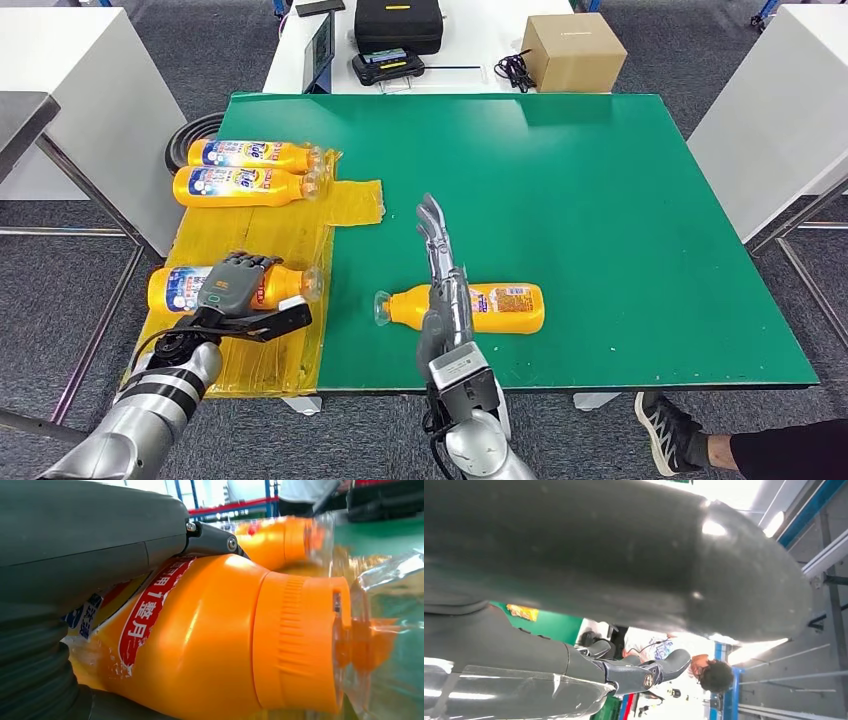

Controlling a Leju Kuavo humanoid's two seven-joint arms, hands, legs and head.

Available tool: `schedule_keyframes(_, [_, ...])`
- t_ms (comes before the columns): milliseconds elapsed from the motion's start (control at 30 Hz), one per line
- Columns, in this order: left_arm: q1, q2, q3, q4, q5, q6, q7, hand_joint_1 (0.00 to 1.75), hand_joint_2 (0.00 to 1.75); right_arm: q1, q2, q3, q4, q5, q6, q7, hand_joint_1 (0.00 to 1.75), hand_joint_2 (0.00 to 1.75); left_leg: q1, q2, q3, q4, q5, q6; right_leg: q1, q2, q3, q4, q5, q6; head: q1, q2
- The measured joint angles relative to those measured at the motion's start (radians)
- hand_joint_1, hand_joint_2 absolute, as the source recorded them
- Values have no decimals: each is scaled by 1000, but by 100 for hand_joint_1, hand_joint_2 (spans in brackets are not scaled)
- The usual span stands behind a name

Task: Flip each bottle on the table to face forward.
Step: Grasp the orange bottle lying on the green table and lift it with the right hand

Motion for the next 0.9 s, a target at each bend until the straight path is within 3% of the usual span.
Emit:
schedule_keyframes(200, [-2,0,-4,12,7,-11,-1,175,175,0,0,0,9,-2,2,0,0,0,0,0,0,0,0,0,0,0,0,0,0,0,0,0])
schedule_keyframes(233, [-2,0,-4,13,11,-19,-4,168,175,0,0,0,10,-3,3,0,0,0,0,0,0,0,0,0,0,0,0,0,0,0,0,0])
schedule_keyframes(267, [-2,0,-4,13,17,-28,-8,147,175,0,0,0,11,-3,4,1,0,0,0,0,1,0,0,0,0,0,1,0,0,0,0,0])
schedule_keyframes(367, [-4,0,-4,16,41,-69,-24,27,175,0,0,0,15,-4,10,5,0,0,0,0,1,0,0,0,0,0,1,0,0,0,0,0])
schedule_keyframes(400, [-6,1,-4,18,60,-101,-34,4,175,0,0,0,16,-5,12,6,0,0,0,-1,1,0,0,0,0,0,2,0,0,0,0,0])
schedule_keyframes(567, [-27,5,-2,26,171,-289,-95,0,175,0,0,0,25,-9,27,7,0,0,0,-2,6,-1,0,0,0,-1,7,0,-1,0,0,0])
schedule_keyframes(733, [-29,10,-2,30,204,-337,-116,0,175,0,0,0,33,-10,37,8,0,0,0,-3,10,-1,-1,0,0,-2,11,-1,-1,-1,0,0])
schedule_keyframes(900, [-31,27,0,33,290,-453,-167,0,175,0,2,-1,36,-8,59,18,0,0,0,-3,15,-1,-1,0,0,-2,17,-1,-1,-1,0,0])
